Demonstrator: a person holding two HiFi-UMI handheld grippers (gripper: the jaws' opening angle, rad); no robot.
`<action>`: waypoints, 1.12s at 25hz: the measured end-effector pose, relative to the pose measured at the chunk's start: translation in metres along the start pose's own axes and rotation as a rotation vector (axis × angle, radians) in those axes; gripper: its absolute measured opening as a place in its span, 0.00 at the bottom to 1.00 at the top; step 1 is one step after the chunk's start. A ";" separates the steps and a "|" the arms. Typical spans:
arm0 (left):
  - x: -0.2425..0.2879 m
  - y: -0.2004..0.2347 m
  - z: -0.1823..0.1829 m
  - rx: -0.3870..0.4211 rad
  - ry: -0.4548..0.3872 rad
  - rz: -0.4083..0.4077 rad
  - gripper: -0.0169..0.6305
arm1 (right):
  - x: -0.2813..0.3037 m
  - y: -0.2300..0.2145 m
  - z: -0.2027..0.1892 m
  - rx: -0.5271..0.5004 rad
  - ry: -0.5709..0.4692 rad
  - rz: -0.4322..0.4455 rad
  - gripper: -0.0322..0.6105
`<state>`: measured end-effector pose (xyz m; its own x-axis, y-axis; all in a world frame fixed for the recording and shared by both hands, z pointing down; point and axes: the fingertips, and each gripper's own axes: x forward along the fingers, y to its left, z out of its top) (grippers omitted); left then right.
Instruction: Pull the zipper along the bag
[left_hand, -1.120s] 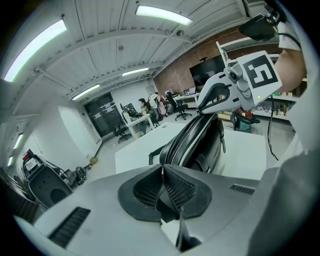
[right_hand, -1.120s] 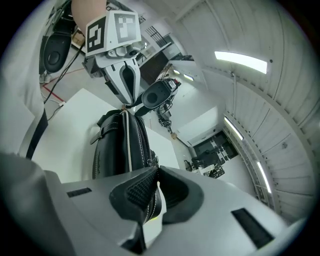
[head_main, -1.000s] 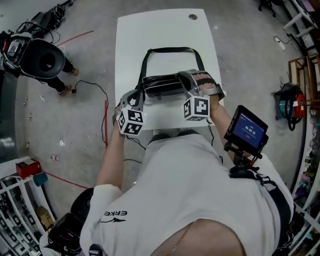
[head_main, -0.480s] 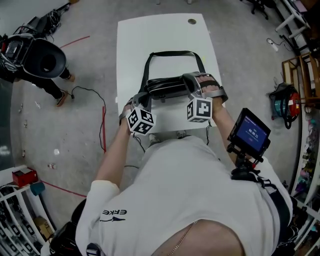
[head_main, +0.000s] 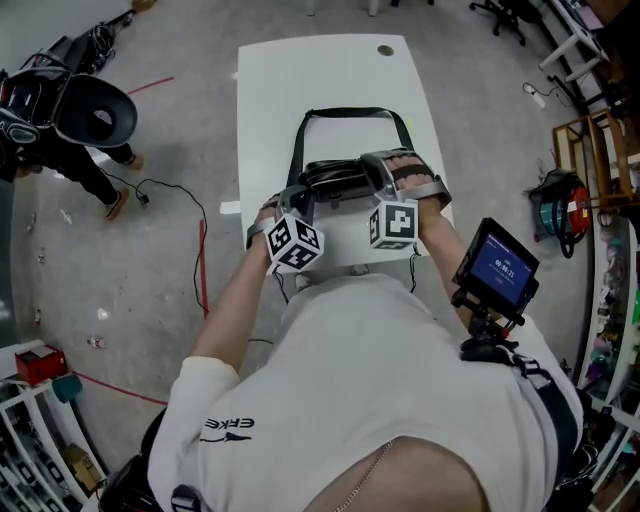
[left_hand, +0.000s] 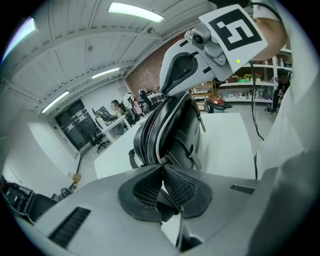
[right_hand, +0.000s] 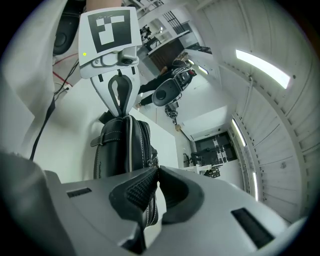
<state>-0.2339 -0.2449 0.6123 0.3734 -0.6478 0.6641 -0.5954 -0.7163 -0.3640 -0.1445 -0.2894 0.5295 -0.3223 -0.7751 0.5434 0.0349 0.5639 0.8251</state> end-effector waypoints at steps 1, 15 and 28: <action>0.001 -0.001 0.002 0.003 -0.003 -0.003 0.03 | 0.000 -0.001 0.001 -0.004 0.001 0.002 0.07; 0.012 -0.019 0.028 0.063 -0.046 -0.050 0.03 | -0.001 0.003 0.009 -0.077 0.027 0.031 0.07; 0.016 -0.028 0.046 0.090 -0.073 -0.091 0.03 | 0.000 0.005 0.016 -0.160 0.060 0.060 0.07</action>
<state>-0.1789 -0.2471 0.6034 0.4757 -0.5938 0.6490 -0.4917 -0.7912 -0.3635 -0.1589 -0.2815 0.5313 -0.2581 -0.7596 0.5969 0.2044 0.5610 0.8022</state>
